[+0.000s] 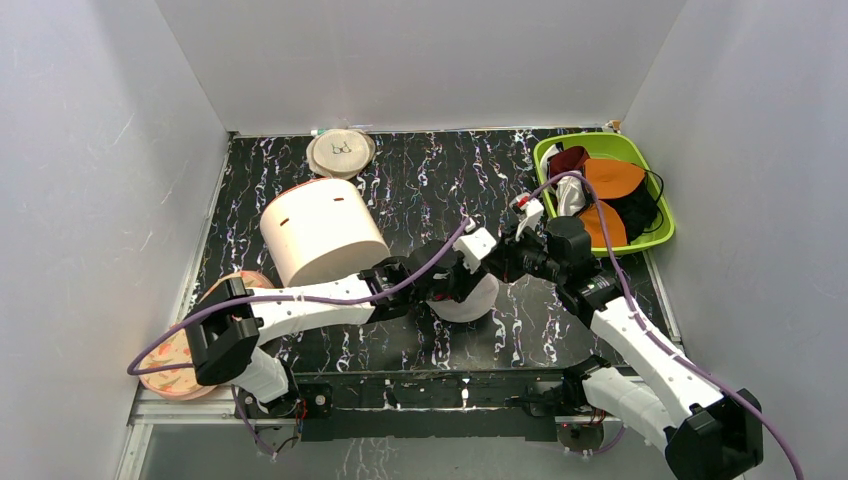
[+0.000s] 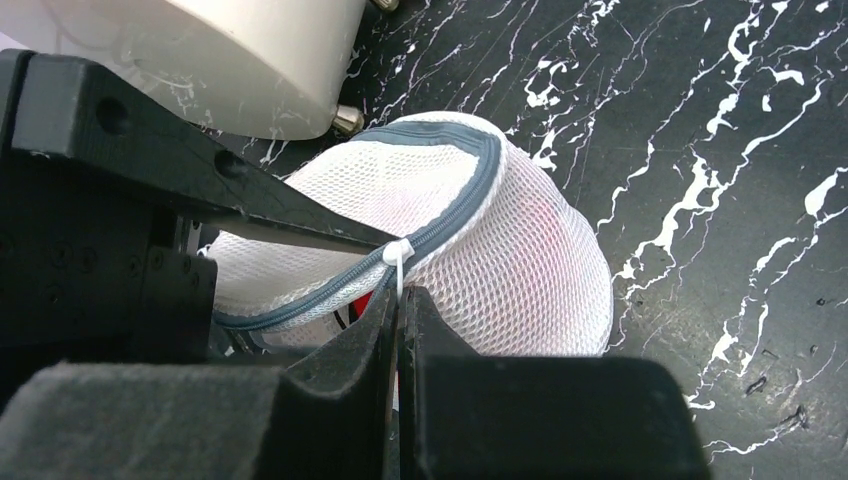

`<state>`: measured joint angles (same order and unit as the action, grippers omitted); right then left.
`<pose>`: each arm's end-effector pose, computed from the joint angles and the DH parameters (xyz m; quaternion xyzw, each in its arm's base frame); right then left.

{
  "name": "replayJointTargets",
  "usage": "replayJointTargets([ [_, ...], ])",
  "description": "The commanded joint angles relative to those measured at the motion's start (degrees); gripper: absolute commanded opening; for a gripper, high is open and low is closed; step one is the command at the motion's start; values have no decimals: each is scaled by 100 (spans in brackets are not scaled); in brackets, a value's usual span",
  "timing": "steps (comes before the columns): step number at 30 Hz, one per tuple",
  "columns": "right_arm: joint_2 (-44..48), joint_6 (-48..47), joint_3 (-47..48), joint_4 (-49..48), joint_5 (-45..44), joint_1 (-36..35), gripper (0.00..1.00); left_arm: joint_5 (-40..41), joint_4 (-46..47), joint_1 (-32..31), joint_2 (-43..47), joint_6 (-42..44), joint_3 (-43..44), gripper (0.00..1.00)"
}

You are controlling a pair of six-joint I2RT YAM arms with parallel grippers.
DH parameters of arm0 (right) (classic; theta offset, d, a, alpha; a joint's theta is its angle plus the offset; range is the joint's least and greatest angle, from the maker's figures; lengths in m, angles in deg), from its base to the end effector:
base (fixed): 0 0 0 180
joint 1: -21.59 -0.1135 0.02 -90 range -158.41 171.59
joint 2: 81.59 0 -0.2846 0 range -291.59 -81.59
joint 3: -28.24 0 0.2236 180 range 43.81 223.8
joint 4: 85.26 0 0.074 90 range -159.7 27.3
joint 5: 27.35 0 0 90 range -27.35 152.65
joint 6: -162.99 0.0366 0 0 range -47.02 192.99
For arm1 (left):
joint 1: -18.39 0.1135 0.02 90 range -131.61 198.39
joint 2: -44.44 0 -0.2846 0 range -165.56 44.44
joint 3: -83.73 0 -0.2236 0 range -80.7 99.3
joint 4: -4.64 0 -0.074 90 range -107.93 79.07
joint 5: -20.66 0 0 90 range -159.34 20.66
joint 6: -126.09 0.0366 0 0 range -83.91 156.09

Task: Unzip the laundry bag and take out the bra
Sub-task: Unzip the laundry bag at the center of the board.

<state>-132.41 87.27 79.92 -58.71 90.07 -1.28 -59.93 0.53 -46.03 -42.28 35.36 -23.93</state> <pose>0.1406 0.0776 0.2913 -0.1874 0.8107 0.3549 0.4262 0.1456 -0.2903 0.3072 0.3860 0.7123 -0.2574 0.5266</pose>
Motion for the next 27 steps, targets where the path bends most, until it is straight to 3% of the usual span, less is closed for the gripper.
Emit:
replayJointTargets([
  [1, -7, 67, 183, -303, -82, -24, 0, 592, -190, -44, 31, 234, 215, 39],
  [6, -11, 62, 210, -241, -355, -23, 0, 508, -45, -44, 27, 1049, 150, 33],
  [9, 60, 121, 215, -176, -704, -24, 0, 716, -318, -37, -258, 1337, 462, 9],
  [11, 130, 159, 179, -96, -1048, -24, 0, 916, -547, 4, -417, 1467, 708, 0],
  [20, 38, 291, 62, -92, -1878, -11, 0, 825, 900, 167, 298, 2311, -606, 0],
  [24, -82, 311, 49, -71, -2155, 9, 0, 583, 953, 176, 503, 2223, -762, 0],
  [27, -205, 281, 27, -211, -1835, 20, 0, 509, 891, 176, 471, 2099, -726, 0],
])
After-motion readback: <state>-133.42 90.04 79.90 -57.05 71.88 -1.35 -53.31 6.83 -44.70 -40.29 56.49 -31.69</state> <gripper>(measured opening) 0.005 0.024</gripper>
